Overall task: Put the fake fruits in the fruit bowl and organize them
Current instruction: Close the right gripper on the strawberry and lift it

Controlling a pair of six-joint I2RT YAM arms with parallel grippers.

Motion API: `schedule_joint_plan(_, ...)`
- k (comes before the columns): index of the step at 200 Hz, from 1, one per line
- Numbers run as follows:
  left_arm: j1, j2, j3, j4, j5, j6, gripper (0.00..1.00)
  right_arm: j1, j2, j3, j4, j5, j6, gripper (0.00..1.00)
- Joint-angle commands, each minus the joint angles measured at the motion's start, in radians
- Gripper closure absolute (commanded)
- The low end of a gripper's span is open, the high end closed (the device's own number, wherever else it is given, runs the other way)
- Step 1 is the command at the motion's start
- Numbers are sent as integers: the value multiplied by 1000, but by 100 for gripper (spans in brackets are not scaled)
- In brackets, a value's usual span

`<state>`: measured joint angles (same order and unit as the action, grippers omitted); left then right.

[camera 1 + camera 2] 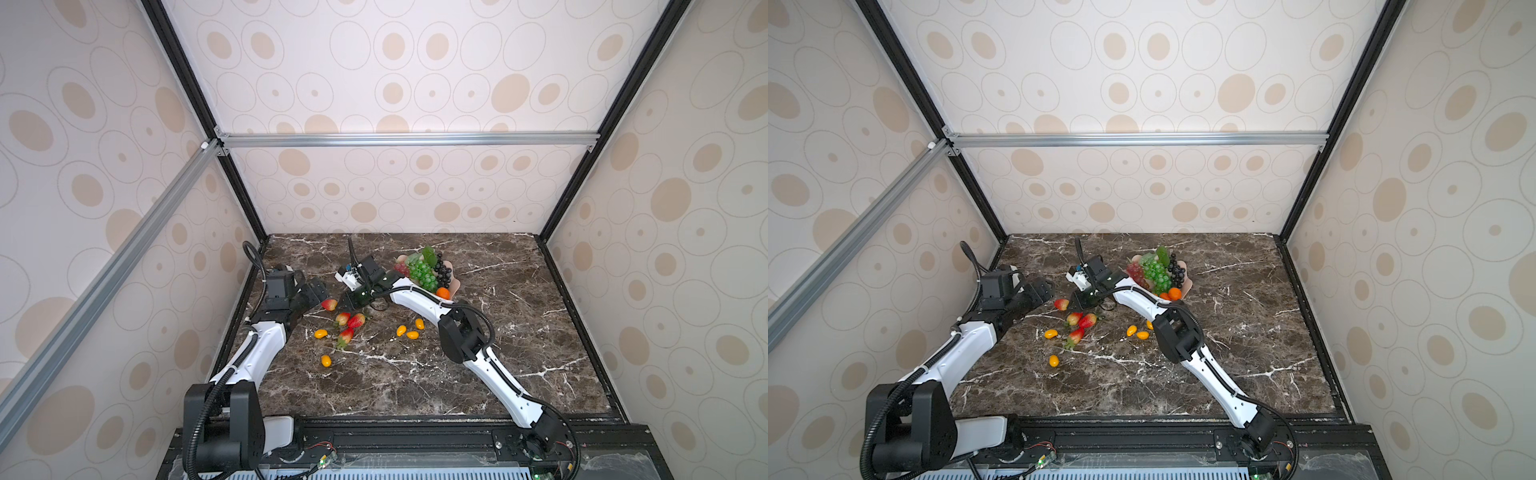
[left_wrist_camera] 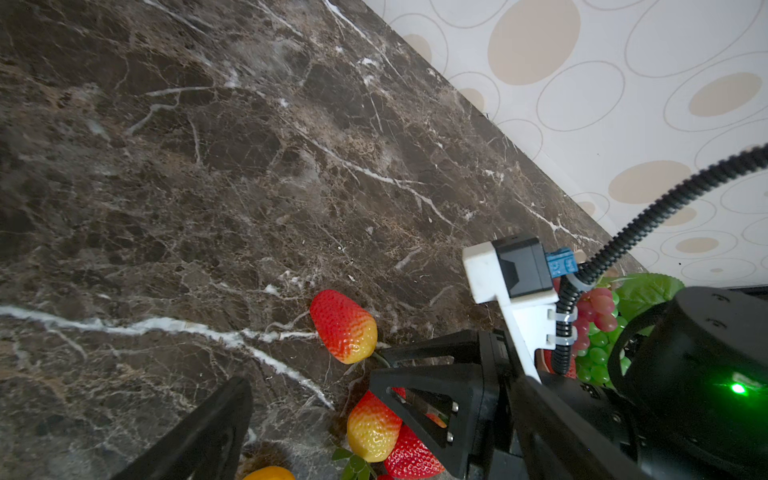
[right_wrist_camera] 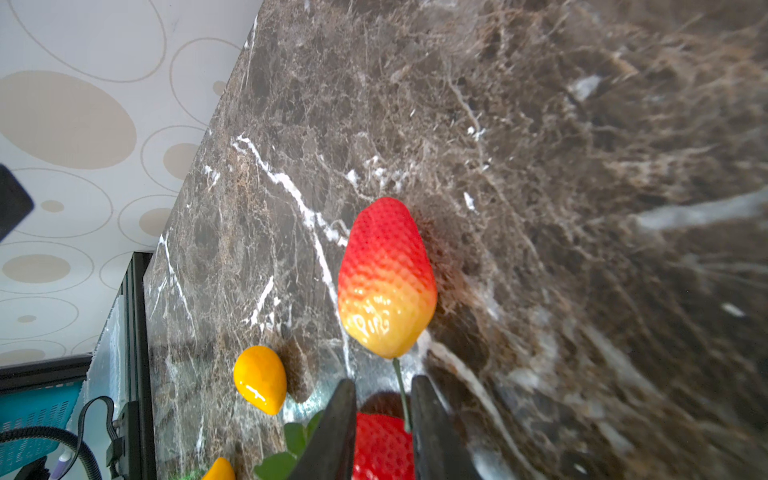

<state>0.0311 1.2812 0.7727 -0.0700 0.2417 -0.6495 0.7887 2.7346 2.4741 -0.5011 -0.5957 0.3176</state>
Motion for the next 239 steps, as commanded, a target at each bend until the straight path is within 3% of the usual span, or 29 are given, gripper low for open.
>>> schedule_joint_plan(1,3,7,2,-13,2,22,2,-6,30,16,-4,-14,0,76)
schedule_joint_plan(239,9,-23,-7,-27,0,25,2,-13,-30,-10,11,-9,-11,100)
